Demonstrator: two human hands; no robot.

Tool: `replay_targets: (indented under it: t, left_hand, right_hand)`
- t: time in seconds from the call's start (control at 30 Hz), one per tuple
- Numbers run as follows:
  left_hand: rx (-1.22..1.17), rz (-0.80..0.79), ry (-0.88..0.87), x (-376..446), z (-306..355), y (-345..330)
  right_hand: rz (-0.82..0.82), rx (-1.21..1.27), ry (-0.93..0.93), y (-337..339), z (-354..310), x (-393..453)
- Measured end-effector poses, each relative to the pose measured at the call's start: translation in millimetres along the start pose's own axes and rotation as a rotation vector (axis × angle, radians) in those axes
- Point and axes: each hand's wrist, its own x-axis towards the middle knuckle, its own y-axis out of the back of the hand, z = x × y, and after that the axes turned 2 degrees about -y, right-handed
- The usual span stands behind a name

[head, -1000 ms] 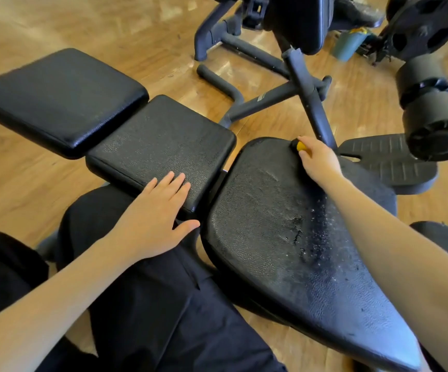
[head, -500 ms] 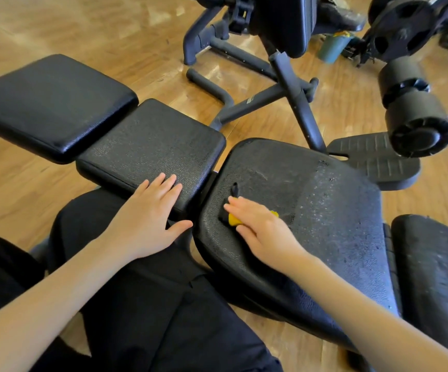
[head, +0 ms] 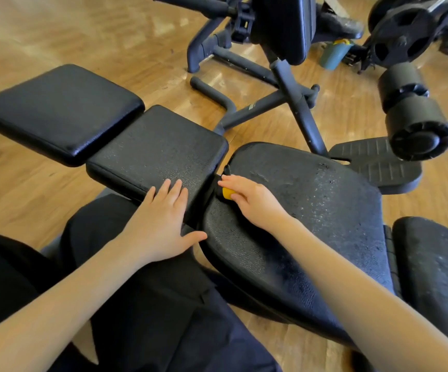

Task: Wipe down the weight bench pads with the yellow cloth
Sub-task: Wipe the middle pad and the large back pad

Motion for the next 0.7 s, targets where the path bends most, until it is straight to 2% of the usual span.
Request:
replay_targets:
  t: [0.27, 0.37, 0.5, 0.7]
  left_hand:
    - [0.055, -0.110, -0.019, 2.5, 1.1, 6.5]
    - [-0.042, -0.182, 0.007, -9.4, 20.5, 6.8]
    - [-0.046, -0.279, -0.035, -26.4, 49.1, 7.0]
    - [-0.059, -0.246, -0.020, -34.4, 58.2, 2.4]
  right_hand:
    - [0.014, -0.009, 0.007, -2.6, -3.1, -3.0]
    - [-0.011, -0.005, 0.026, -5.1, -10.0, -14.5]
    - [-0.005, -0.004, 0.061, -11.2, -20.1, -43.7]
    - [-0.059, -0.008, 0.066, -2.6, -28.0, -103.3]
